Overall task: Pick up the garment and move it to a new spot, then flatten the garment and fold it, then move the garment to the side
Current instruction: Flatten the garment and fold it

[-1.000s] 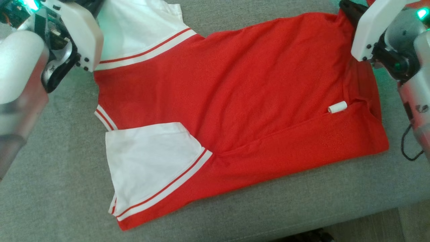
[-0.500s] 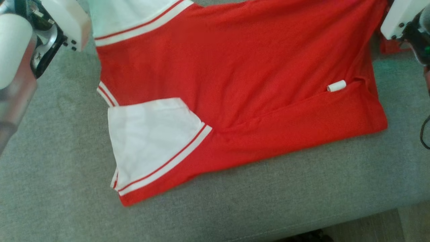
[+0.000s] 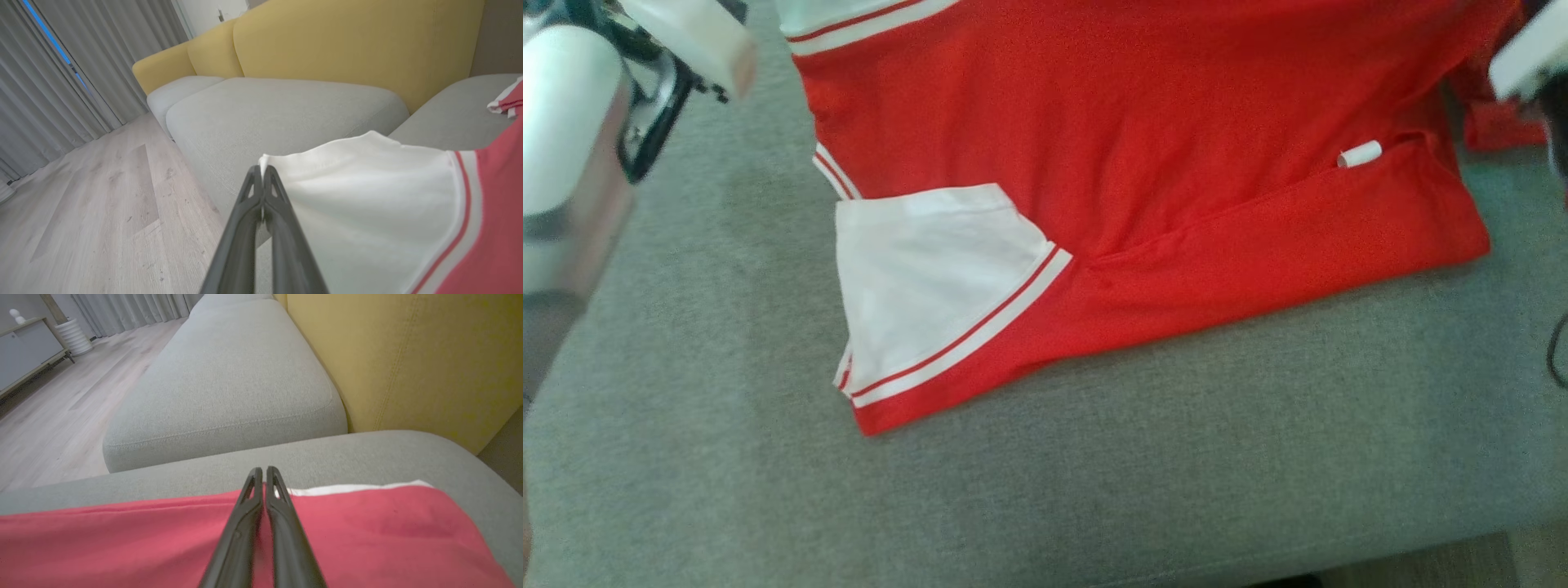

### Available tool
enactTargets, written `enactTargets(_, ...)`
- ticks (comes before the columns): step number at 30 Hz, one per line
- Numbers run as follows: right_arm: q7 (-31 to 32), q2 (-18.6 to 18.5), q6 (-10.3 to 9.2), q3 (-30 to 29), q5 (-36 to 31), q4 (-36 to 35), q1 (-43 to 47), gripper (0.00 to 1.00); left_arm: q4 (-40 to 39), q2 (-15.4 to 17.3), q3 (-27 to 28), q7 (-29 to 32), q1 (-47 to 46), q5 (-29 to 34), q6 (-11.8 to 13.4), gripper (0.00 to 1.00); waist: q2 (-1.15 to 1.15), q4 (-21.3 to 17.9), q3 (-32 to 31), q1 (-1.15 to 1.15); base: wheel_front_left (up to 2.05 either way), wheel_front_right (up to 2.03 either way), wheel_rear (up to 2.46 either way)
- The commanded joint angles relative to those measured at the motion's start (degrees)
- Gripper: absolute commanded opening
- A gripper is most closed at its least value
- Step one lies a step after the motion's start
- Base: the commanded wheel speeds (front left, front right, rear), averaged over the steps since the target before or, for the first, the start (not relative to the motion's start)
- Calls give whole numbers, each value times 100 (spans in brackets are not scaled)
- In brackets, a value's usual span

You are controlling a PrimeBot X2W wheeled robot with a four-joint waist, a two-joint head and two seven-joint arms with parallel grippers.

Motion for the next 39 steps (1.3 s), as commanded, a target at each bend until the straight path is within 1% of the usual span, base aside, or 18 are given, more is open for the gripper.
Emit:
enactTargets(1, -120, -155, -5, -37, 76, -225, 322, 0, -248, 179, 277, -134, -17, -94, 87, 0, 0, 130, -115, 0, 0, 0, 0)
enactTargets(5, -253, -285, -5, -70, 144, -388, 735, 0, -599, 200, 293, -234, 350, -218, 173, 0, 0, 249, -222, 0, 0, 0, 0)
enactTargets(8, -378, -425, -5, -149, 214, -592, 1177, 0, -1061, 286, 275, -282, 814, -321, 316, 0, 0, 372, -332, 0, 0, 0, 0)
enactTargets(12, -483, -587, -5, -317, 280, -887, 1794, 0, -1813, 461, 251, -305, 1546, -491, 585, 0, 0, 517, -469, 0, 0, 0, 0)
enactTargets(17, -496, -670, -5, -623, 322, -1279, 2581, 0, -2695, 724, 191, -207, 2494, -750, 976, 0, 0, 667, -575, 0, 0, 0, 0)
enactTargets(21, -465, -602, -5, -866, 255, -1576, 3100, 0, -3222, 894, 80, -225, 3117, -840, 1200, 0, 0, 700, -632, 0, 0, 0, 0)
enactTargets(25, -374, -489, -5, -1111, 135, -1793, 3457, 0, -3596, 945, -45, -224, 3550, -898, 1361, 0, 0, 726, -633, 0, 0, 0, 0)
enactTargets(29, -262, -336, -5, -1304, -1, -1972, 3678, 0, -3692, 910, -131, -247, 3823, -970, 1437, 0, 0, 719, -586, 0, 0, 0, 0)
enactTargets(33, -214, -156, -5, -1499, -157, -1996, 3766, 0, -3520, 736, -232, -316, 4058, -1058, 1441, 0, 0, 685, -562, 0, 0, 0, 0)
enactTargets(34, -208, -90, -5, -1557, -195, -1976, 3774, 14, -3464, 676, -254, -344, 4119, -1074, 1452, 16, 0, 671, -576, 0, 0, 0, 0)
enactTargets(35, -215, -26, -5, -1601, -238, -1970, 3779, 65, -3411, 617, -262, -377, 4183, -1098, 1466, 31, 0, 657, -595, 0, 0, 0, 0)
enactTargets(36, -245, 36, -5, -1656, -282, -1965, 3786, 100, -3361, 561, -264, -407, 4256, -1139, 1475, 53, 0, 646, -621, 0, 0, 0, 0)
enactTargets(38, -303, 146, -5, -1732, -384, -1953, 3827, 100, -3283, 462, -244, -476, 4391, -1204, 1502, 100, 0, 634, -707, 0, 0, 0, 0)
enactTargets(39, -345, 203, -5, -1773, -419, -1950, 3862, 100, -3248, 412, -202, -517, 4466, -1235, 1548, 100, 0, 632, -771, 0, 0, 0, 0)
